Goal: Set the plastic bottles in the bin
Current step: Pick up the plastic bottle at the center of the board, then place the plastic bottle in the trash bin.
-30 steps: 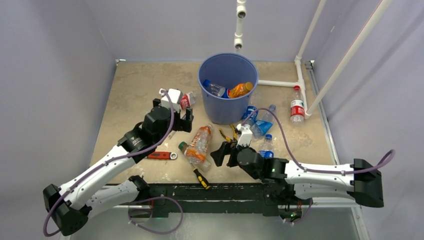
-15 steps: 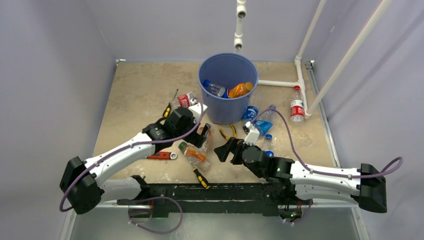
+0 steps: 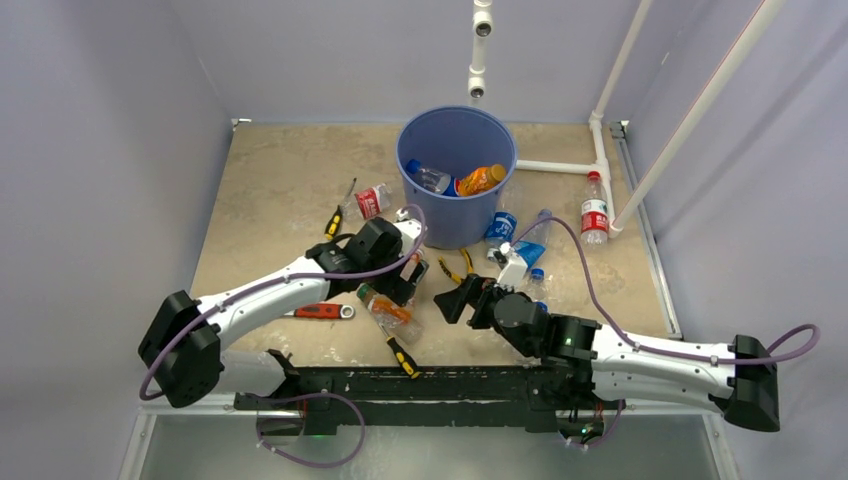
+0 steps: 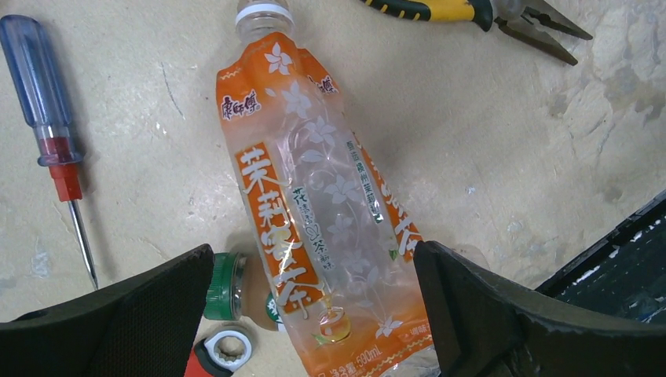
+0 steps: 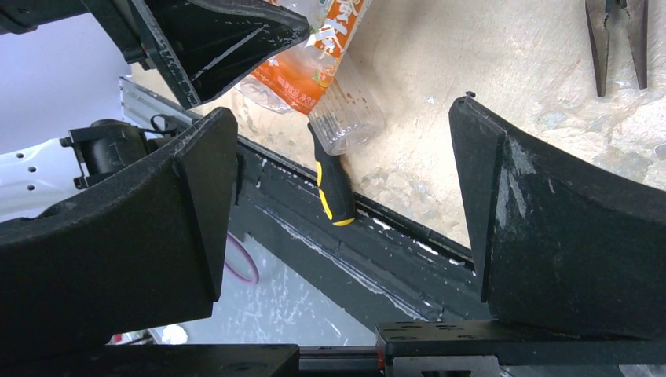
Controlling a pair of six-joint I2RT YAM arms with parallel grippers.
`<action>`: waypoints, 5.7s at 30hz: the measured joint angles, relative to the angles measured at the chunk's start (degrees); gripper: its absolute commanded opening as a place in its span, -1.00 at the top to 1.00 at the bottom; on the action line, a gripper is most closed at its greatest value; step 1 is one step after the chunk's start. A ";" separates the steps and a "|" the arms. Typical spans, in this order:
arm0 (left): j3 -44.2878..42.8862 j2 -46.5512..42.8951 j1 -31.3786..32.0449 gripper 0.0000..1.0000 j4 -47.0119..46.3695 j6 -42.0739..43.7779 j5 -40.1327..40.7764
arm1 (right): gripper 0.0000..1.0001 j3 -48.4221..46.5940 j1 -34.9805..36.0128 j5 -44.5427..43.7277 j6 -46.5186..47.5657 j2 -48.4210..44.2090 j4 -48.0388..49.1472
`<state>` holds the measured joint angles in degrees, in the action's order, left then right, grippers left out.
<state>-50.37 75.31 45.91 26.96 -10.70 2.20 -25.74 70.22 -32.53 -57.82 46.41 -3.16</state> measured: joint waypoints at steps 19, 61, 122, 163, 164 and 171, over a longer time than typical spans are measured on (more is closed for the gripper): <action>-0.81 5.64 2.47 -0.82 1.33 0.79 1.46 | -0.94 1.88 0.00 -1.07 -0.09 -3.10 -0.28; 1.53 -26.71 4.04 0.74 -6.25 4.17 -3.61 | -0.91 -4.11 0.00 0.87 20.87 -14.12 6.47; 22.12 -44.78 4.04 0.05 -40.57 7.28 -26.51 | 1.00 -24.50 -0.20 11.04 23.45 1.79 21.09; 16.74 -54.25 4.04 -0.98 -30.73 4.26 7.96 | 1.00 -58.12 -31.54 -4.09 51.34 30.49 12.96; 16.74 -54.25 4.04 -0.98 -30.73 4.26 8.11 | 1.00 -58.14 -32.65 -3.78 50.49 30.84 12.96; 16.74 -53.35 4.04 -0.98 -30.69 4.26 8.11 | 1.00 -56.46 -36.68 -3.74 46.75 34.01 14.34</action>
<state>-33.63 21.96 49.95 -3.73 -6.44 10.31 -82.19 33.54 -36.27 -11.07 80.42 11.18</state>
